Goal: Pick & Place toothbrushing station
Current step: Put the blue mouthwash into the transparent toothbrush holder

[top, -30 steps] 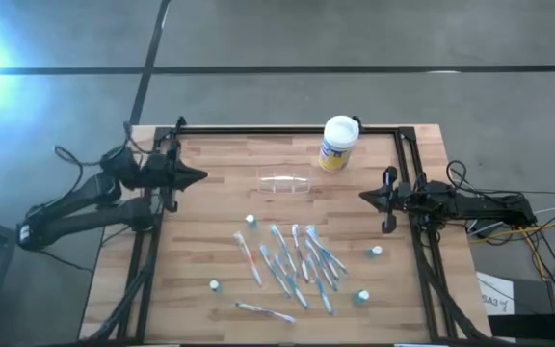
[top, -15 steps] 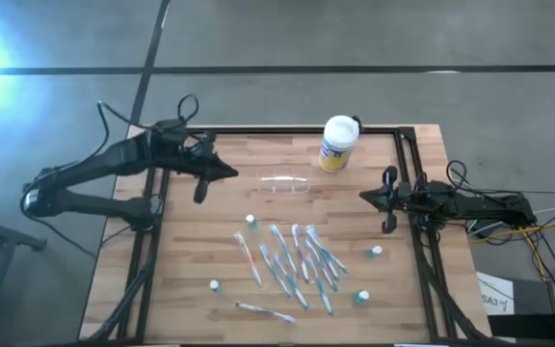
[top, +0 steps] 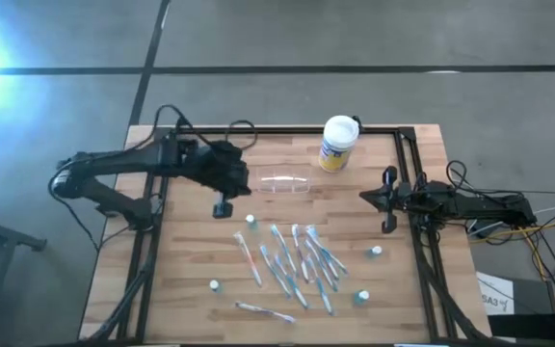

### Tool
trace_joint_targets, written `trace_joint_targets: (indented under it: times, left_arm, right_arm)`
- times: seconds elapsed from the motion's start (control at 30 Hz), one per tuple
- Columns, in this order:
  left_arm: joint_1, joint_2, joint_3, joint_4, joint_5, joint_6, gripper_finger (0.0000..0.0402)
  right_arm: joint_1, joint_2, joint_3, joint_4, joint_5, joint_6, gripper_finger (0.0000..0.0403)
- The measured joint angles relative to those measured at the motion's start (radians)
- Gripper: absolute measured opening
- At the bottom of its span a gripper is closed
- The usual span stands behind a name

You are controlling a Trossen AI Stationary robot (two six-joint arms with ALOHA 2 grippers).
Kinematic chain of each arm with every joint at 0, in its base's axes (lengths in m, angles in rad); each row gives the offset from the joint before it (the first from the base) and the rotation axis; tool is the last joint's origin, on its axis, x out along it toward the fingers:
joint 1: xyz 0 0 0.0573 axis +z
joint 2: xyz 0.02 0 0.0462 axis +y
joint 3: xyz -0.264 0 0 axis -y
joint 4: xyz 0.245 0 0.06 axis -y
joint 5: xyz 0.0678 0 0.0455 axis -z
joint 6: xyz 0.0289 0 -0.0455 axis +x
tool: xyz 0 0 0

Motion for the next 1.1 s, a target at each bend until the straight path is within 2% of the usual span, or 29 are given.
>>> trace_joint_targets:
  times: [0.1,0.23,0.6,0.83,1.1]
  left_arm:
    - [-0.024,0.07,0.059,-0.06,-0.05,-0.026,0.0053]
    - [-0.047,0.153,0.103,-0.118,-0.056,0.006,0.0092]
    - [-0.076,0.293,0.088,-0.134,-0.052,0.115,0.0202]
    - [-0.093,0.344,0.085,-0.166,-0.028,0.212,0.0211]
    - [-0.107,0.392,0.057,-0.173,-0.035,0.22,0.0211]
  right_arm:
    - [0.0,0.0,0.0,0.0,0.0,0.002,0.0008]
    - [0.0,0.0,0.0,0.0,0.0,0.001,0.0008]
    - [0.0,0.0,0.0,-0.025,0.0,0.001,0.0008]
    - [0.0,0.0,0.0,-0.026,0.0,0.001,0.0008]
    - [0.0,0.0,0.0,-0.029,0.0,0.001,0.0008]
